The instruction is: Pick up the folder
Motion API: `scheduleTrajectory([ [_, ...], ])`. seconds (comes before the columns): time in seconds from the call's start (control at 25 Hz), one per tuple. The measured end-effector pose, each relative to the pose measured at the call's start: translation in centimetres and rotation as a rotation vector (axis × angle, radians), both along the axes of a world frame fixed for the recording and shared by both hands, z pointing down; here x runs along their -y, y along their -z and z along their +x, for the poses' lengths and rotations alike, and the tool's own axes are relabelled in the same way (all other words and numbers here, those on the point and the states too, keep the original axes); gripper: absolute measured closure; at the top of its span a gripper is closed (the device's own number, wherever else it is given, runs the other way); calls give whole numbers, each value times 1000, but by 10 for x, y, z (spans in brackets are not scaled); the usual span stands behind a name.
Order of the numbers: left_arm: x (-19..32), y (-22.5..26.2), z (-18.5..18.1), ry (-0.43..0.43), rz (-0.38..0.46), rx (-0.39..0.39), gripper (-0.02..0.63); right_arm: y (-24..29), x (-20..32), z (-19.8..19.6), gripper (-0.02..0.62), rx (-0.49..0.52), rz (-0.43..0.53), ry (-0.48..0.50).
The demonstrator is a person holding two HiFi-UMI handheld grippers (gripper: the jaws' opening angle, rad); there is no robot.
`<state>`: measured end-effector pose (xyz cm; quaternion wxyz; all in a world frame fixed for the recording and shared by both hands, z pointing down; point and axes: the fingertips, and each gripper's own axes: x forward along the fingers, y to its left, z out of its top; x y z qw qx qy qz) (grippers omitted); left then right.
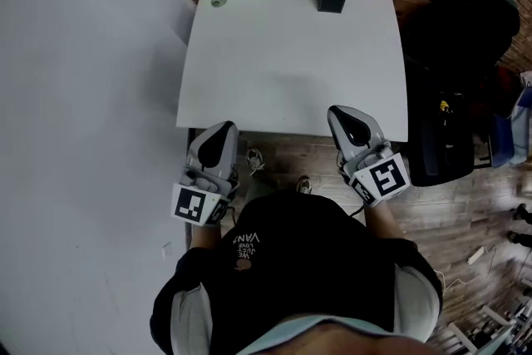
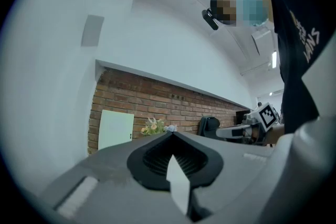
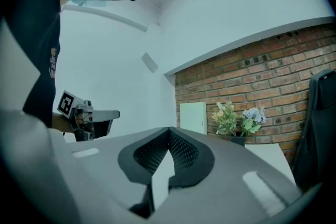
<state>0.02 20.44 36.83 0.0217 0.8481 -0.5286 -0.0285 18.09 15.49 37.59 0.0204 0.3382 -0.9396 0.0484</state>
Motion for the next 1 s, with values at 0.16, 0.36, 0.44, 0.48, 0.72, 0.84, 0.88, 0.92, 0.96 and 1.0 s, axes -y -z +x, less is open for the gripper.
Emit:
scheduleTrajectory([
  [0.16,19,-5,-24,5,-19,-4,606,-2,18,-21,597,17,-8,-10],
  [0.36,42,-2,-51,0,-27,-6,606,-1,39,-50,597,31,-1,-15],
  [0.44,53,-2,-63,-10,-26,-3,606,0,48,-63,597,27,-1,-19],
  [0.48,58,-2,-68,-15,-25,-2,606,0,53,-69,597,25,-1,-23],
  [0.72,86,-2,-101,-68,-24,11,606,5,79,-99,597,33,17,-79],
  [0.84,98,-2,-117,-89,-31,20,606,7,89,-113,597,37,15,-105],
  [0.88,102,-3,-123,-94,-35,22,606,8,92,-117,597,39,14,-115],
  [0.92,106,-3,-129,-99,-39,23,606,8,95,-122,597,43,15,-125],
  [0.96,110,-4,-135,-105,-42,25,606,8,97,-127,597,48,15,-135],
  [1.0,114,-4,-140,-114,-42,27,606,9,100,-132,597,51,15,-144],
])
